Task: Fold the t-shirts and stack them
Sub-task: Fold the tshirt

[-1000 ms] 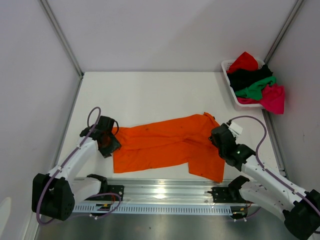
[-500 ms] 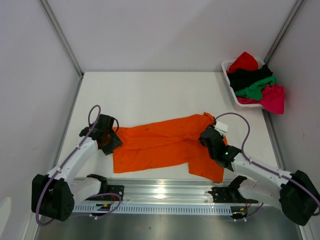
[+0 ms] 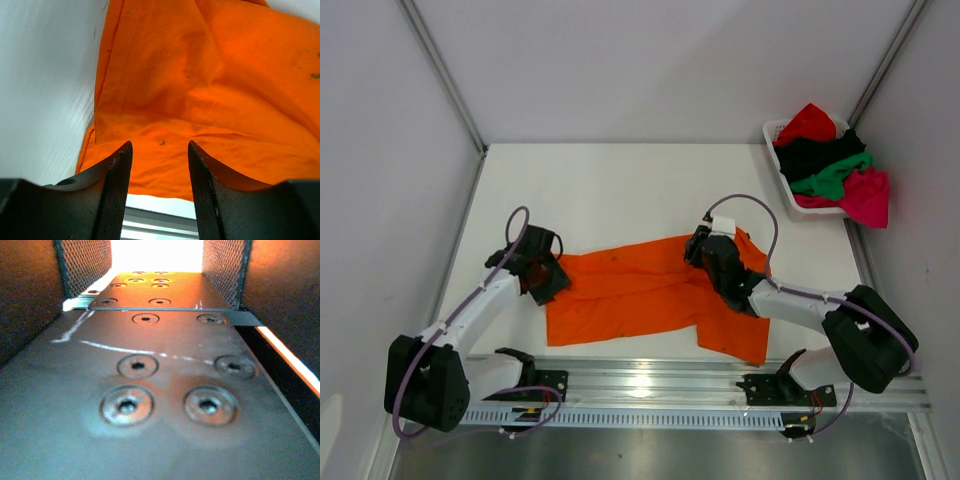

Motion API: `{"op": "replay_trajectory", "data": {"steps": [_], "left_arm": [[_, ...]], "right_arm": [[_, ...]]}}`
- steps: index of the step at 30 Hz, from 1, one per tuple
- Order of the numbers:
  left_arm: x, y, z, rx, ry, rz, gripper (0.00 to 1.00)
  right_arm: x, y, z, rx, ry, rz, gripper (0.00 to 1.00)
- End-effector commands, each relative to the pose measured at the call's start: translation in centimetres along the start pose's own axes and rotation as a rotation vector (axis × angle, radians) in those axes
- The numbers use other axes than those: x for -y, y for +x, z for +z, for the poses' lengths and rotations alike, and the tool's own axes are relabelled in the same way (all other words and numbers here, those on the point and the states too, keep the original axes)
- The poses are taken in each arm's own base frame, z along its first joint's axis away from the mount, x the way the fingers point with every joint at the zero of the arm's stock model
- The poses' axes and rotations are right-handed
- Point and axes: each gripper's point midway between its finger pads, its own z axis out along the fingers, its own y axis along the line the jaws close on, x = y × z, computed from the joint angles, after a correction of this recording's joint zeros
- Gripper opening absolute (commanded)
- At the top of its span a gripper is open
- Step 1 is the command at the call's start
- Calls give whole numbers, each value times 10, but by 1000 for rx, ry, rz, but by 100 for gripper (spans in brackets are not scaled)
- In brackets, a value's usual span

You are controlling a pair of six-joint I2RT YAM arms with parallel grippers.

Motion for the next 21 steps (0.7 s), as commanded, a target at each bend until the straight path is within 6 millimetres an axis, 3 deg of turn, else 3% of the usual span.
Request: {"op": "replay_trajectory", "data": {"steps": [1, 3, 5, 7, 8, 10, 12, 13, 14, 17, 21], "left_arm": [[23, -14, -8, 36, 72, 20, 52], [33, -21, -12, 48, 99, 27, 52], [45, -26, -16, 37, 131, 50, 52], [66, -35, -26, 55, 212, 82, 52], [78, -31, -34, 30, 282, 96, 53], [99, -39, -50, 66, 402, 126, 53], [116, -39, -74, 88, 532, 152, 54], [121, -40, -84, 103, 577, 164, 55], [130, -44, -97, 132, 638, 177, 55], [141, -48, -133, 187, 755, 204, 56], [142, -52, -158, 231, 793, 221, 57]], "right_arm": [[-30, -28, 14, 87, -65, -13, 45], [-35, -34, 24, 104, -67, -17, 45], [-29, -27, 40, 77, -49, -14, 45], [-39, -28, 53, 50, -79, 17, 45], [-34, -18, 64, 13, -66, 17, 45], [-45, -15, 77, -40, -98, 30, 45], [-42, 7, 89, -132, -83, 13, 45], [-52, 2, 95, -137, -96, 23, 45], [-53, 11, 99, -168, -97, 20, 45], [-61, 15, 98, -231, -102, 36, 44], [-61, 17, 86, -318, -57, 58, 44]]}}
